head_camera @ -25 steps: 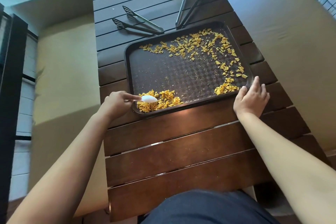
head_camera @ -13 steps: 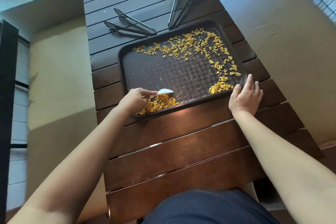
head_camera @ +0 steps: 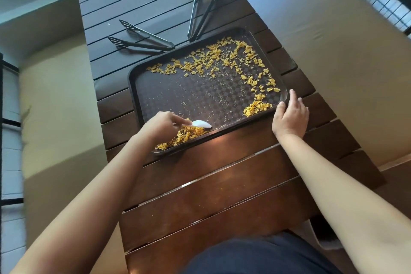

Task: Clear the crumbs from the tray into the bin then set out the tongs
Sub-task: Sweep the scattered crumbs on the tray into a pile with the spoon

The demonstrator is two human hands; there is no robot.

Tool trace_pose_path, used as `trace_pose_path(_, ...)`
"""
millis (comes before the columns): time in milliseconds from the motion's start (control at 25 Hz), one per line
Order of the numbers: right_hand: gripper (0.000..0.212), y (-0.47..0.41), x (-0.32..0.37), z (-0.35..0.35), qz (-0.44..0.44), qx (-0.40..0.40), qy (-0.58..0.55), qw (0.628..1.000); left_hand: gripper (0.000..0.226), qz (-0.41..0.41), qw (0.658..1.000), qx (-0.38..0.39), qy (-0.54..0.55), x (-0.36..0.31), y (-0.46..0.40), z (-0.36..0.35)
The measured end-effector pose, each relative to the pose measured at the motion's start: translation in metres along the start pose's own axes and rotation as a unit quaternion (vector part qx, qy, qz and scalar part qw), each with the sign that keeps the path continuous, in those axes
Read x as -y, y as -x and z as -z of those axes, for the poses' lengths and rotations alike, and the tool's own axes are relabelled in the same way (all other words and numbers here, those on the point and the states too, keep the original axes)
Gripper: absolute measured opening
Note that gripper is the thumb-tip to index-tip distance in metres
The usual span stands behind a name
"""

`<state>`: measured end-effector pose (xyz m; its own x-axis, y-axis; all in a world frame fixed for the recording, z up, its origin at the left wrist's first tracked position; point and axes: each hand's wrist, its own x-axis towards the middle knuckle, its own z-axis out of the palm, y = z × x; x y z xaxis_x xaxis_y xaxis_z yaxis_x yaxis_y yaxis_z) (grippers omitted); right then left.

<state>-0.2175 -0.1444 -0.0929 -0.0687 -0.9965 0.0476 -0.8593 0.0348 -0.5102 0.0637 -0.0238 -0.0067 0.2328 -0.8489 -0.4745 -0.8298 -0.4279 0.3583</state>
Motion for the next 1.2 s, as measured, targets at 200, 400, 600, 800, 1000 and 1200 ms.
trace_pose_path(200, 0.041, -0.021, 0.004, 0.009, -0.009, 0.001, 0.051, 0.999, 0.031, 0.026, 0.996, -0.078, -0.02, -0.023, -0.009, 0.014)
trace_pose_path(400, 0.043, -0.028, -0.016, 0.008, 0.072, -0.008, 0.019, 0.997, 0.036, -0.016, 0.983, -0.154, -0.1, -0.074, -0.041, -0.001)
trace_pose_path(600, 0.051, -0.027, -0.02, 0.001, 0.09, -0.046, 0.006, 0.995, 0.035, -0.033, 0.991, -0.101, -0.076, -0.111, -0.07, -0.017)
trace_pose_path(800, 0.049, -0.03, -0.02, 0.0, 0.09, -0.058, 0.014, 0.994, 0.042, -0.111, 0.981, -0.099, -0.127, -0.124, -0.076, -0.032)
trace_pose_path(1000, 0.045, -0.031, -0.022, -0.002, 0.093, -0.068, 0.013, 0.993, 0.034, -0.179, 0.975, -0.044, -0.123, -0.125, -0.059, -0.033)
trace_pose_path(1200, 0.044, -0.031, -0.022, -0.003, 0.098, -0.074, 0.004, 0.992, 0.034, -0.114, 0.988, -0.104, -0.022, -0.131, -0.072, -0.029)
